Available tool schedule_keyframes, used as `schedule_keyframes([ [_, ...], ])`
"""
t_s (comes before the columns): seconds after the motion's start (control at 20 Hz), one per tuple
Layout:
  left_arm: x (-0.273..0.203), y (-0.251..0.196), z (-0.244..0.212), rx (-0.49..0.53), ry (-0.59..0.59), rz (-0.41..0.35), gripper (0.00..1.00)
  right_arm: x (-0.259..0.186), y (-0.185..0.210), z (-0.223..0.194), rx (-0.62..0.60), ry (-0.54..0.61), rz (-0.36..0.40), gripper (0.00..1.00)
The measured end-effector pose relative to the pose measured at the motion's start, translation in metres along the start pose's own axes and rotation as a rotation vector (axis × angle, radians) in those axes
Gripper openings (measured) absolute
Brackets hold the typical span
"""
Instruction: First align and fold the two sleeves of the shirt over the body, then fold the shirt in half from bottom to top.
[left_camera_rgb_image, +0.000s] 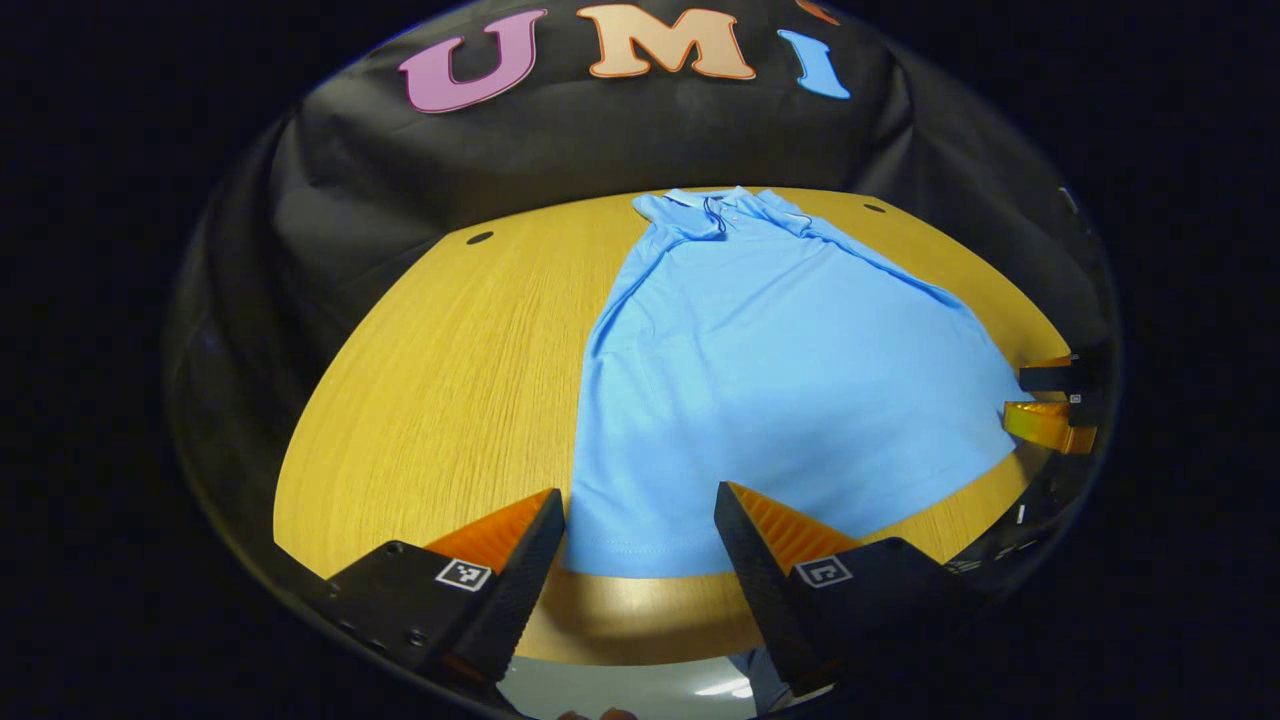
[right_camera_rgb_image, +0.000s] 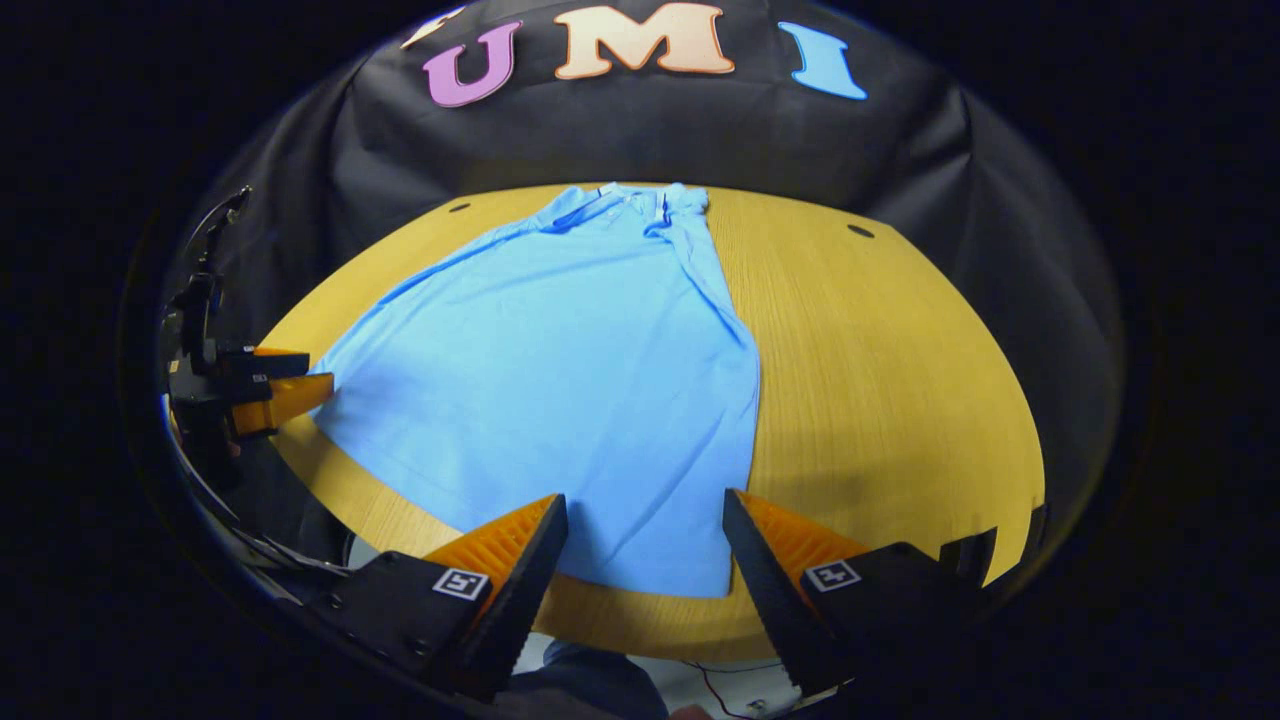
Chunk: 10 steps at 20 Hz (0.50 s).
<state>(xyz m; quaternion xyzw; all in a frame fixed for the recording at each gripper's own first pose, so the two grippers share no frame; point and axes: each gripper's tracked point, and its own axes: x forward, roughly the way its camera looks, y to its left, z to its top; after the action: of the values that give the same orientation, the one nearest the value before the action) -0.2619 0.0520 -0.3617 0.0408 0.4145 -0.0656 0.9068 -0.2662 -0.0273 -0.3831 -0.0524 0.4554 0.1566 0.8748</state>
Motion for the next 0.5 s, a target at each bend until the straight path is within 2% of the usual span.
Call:
schedule_keyframes([
  [0.05,-0.001,-0.004,-0.001,-0.020,-0.003,-0.009,0.93,0.002,0.000,0.000,0.011,-0.012,-0.003,0.99],
  [0.1,0.000,-0.009,0.000,-0.031,-0.015,-0.019,0.93,0.003,0.000,-0.001,0.015,-0.007,0.002,0.94],
  [0.15,-0.001,-0.013,-0.002,-0.035,-0.016,-0.032,0.92,0.001,0.000,-0.001,0.020,-0.016,0.003,0.94],
  [0.2,0.000,-0.019,0.000,-0.040,-0.028,-0.055,0.91,0.002,0.002,-0.001,0.020,-0.012,0.013,0.99],
  [0.3,0.002,-0.029,-0.002,-0.012,-0.029,-0.083,0.80,0.003,0.008,0.002,0.016,-0.017,0.036,0.82],
  [0.35,0.002,-0.035,0.000,-0.008,-0.028,-0.095,0.68,0.004,0.012,0.002,0.019,-0.017,0.050,0.56],
  [0.4,0.000,-0.037,-0.001,-0.011,-0.034,-0.093,0.60,0.006,0.016,0.004,0.025,-0.010,0.068,0.45],
  [0.45,0.001,-0.041,0.000,-0.015,-0.039,-0.096,0.46,0.006,0.018,0.003,0.039,-0.005,0.076,0.29],
  [0.5,0.000,-0.046,0.000,-0.024,-0.046,-0.098,0.38,0.007,0.019,0.003,0.046,0.000,0.086,0.17],
])
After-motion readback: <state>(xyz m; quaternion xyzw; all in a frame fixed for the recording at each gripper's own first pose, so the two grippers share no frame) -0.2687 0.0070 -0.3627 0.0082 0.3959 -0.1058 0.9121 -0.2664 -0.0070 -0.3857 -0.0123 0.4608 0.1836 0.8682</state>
